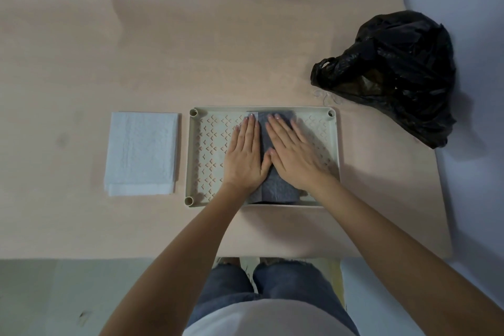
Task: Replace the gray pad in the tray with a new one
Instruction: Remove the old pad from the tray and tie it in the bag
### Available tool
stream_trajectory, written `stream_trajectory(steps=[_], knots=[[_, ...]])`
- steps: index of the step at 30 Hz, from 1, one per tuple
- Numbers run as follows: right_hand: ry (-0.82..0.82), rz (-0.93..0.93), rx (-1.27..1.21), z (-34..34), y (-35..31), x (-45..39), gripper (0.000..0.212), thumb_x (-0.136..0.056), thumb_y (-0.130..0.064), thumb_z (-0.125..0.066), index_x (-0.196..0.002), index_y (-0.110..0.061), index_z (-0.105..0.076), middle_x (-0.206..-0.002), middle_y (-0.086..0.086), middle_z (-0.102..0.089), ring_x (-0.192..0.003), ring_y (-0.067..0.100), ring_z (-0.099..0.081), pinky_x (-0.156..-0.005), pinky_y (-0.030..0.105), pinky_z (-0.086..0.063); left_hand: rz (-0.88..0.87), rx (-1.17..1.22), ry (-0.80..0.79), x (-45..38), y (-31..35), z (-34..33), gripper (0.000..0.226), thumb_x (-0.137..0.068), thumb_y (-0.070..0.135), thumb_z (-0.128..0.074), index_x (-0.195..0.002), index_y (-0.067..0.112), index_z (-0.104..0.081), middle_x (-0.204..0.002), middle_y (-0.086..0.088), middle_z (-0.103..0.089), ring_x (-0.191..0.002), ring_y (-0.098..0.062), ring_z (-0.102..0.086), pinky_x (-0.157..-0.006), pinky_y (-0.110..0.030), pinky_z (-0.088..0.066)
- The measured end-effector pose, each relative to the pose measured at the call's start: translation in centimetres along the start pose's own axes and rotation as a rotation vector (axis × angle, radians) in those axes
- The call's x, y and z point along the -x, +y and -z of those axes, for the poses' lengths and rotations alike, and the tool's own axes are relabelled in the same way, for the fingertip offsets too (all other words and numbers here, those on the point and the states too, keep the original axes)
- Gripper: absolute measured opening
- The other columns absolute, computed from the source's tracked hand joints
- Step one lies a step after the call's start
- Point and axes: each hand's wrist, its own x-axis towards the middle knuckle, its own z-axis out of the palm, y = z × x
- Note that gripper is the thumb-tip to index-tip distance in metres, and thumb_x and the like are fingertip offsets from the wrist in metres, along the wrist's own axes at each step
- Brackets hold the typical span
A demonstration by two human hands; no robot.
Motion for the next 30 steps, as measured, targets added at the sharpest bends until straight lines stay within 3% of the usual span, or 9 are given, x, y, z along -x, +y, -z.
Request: stream_trajectory(steps=[7,14,21,24,27,30], knots=[[-0.034,0.066,0.011,-0.4,-0.9,-1.1,0.059,-0.097,-0.036,-0.002,-0.149,-0.008,0.0,-0.159,0.007,0.0,-0.147,0.018,0.003,-0.12,0.037,0.003,0.023,-0.009,0.021,0.7,-0.6,0.1,0.067,-0.093,0.036,-0.005,-0.148,-0.002,-0.012,-0.157,-0.016,-0.009,-0.146,-0.027,-0.003,-0.12,-0.039,-0.001],[-0.001,-0.085,0.011,-1.7,-1.1,-0.9,0.061,-0.096,-0.036,0.004,-0.148,-0.007,-0.001,-0.159,0.008,-0.002,-0.147,0.017,0.001,-0.12,0.037,0.001,0.028,0.006,0.016,0.7,-0.7,0.0,0.067,-0.093,0.036,-0.001,-0.148,-0.002,-0.011,-0.157,-0.016,-0.008,-0.146,-0.026,-0.002,-0.12,-0.037,0.002],[0.03,-0.309,-0.133,-2.1,-0.7,-0.3,0.067,-0.098,-0.044,-0.023,-0.149,-0.004,-0.005,-0.159,0.011,-0.001,-0.147,0.019,0.0,-0.12,0.036,0.0,-0.01,-0.015,-0.001,0.4,-1.3,0.1,0.062,-0.099,0.036,-0.014,-0.148,-0.001,-0.01,-0.157,-0.015,-0.006,-0.146,-0.025,-0.001,-0.12,-0.037,0.003],[0.012,-0.299,-0.121,-2.1,-0.2,-0.2,0.072,-0.097,-0.049,-0.024,-0.149,-0.004,-0.004,-0.159,0.012,-0.002,-0.147,0.02,-0.001,-0.12,0.034,0.003,-0.101,-0.056,0.003,0.2,-1.8,0.5,0.063,-0.1,0.038,-0.019,-0.148,-0.002,-0.013,-0.157,-0.016,-0.009,-0.146,-0.027,-0.005,-0.12,-0.038,0.0],[0.019,-0.301,-0.07,-2.0,-0.5,-0.2,0.072,-0.095,-0.048,-0.019,-0.149,-0.001,-0.006,-0.158,0.016,-0.004,-0.147,0.024,-0.003,-0.12,0.038,0.0,-0.315,-0.103,-0.003,-0.6,-2.0,1.1,0.061,-0.098,0.036,-0.014,-0.147,0.001,-0.023,-0.155,-0.015,-0.021,-0.145,-0.026,-0.015,-0.12,-0.038,-0.008],[0.026,-0.32,-0.066,-2.1,-0.8,-0.1,0.072,-0.094,-0.047,-0.013,-0.149,-0.001,-0.006,-0.158,0.016,-0.004,-0.147,0.025,-0.003,-0.12,0.04,-0.003,-0.354,-0.073,-0.074,-1.4,-2.0,1.2,0.06,-0.096,0.035,-0.011,-0.149,0.006,-0.017,-0.157,-0.012,-0.014,-0.146,-0.024,-0.009,-0.121,-0.038,-0.006]])
